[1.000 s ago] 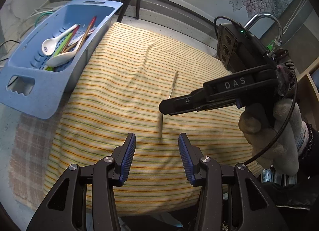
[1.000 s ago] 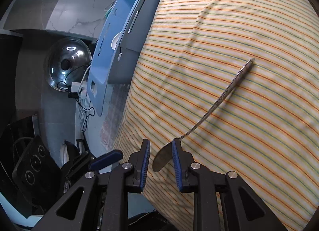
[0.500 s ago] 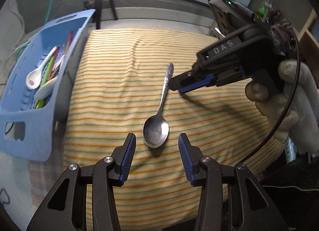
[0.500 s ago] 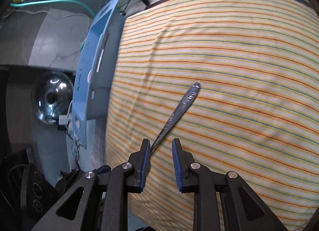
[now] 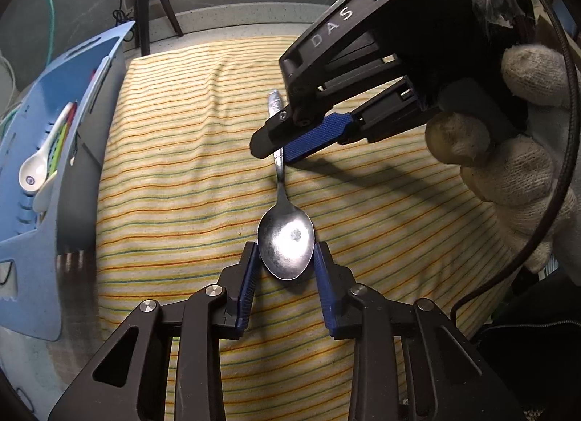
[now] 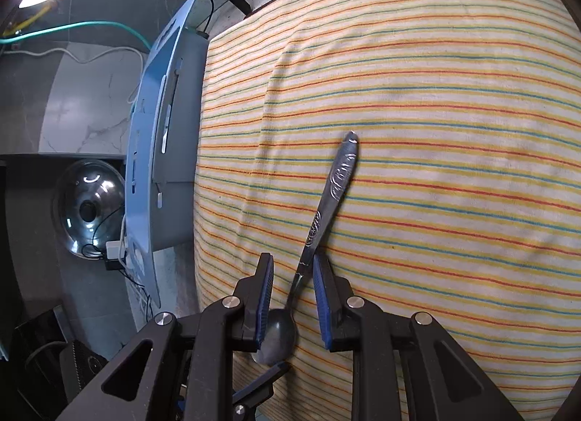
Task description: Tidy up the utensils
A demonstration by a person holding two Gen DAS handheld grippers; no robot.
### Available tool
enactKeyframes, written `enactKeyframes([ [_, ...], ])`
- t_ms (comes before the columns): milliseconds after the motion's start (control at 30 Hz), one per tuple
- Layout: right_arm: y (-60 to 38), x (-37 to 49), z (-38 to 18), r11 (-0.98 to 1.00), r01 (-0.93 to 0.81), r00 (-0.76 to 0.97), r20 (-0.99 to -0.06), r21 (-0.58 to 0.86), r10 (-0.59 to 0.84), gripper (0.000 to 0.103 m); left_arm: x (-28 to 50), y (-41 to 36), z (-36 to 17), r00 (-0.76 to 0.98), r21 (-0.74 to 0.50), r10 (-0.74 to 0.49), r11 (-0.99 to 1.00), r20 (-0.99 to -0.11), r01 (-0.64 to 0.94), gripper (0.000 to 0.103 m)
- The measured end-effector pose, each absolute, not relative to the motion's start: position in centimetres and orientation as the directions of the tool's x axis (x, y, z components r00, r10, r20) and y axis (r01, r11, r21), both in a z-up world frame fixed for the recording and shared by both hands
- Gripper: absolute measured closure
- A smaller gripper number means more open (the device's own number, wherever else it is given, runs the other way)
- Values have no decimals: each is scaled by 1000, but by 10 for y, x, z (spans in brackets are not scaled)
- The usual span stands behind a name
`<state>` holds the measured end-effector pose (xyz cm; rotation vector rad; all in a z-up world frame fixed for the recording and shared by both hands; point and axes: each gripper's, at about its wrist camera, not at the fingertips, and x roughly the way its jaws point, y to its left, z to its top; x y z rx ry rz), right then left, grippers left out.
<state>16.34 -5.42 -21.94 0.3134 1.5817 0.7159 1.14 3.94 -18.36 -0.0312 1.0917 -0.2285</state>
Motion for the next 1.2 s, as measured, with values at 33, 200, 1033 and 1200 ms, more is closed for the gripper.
enactKeyframes([
  [33,-52,163,-219,771,-212,-148,-799,601,582,82,12,40,-184,443,-147,-206,975,-872,165,74],
  [200,-36,159,-213,804,-282,-111,-850,524,515,84,13,39,-181,463,-185,-241,969,-853,164,75],
  [1033,-30,164,-192,748,-237,-101,-781,620,616,101,29,62,-160,503,-207,-249,968,-827,139,95],
  [1200,-15,167,-178,721,-248,-103,-758,647,644,101,25,78,-143,534,-189,-227,974,-814,127,95],
])
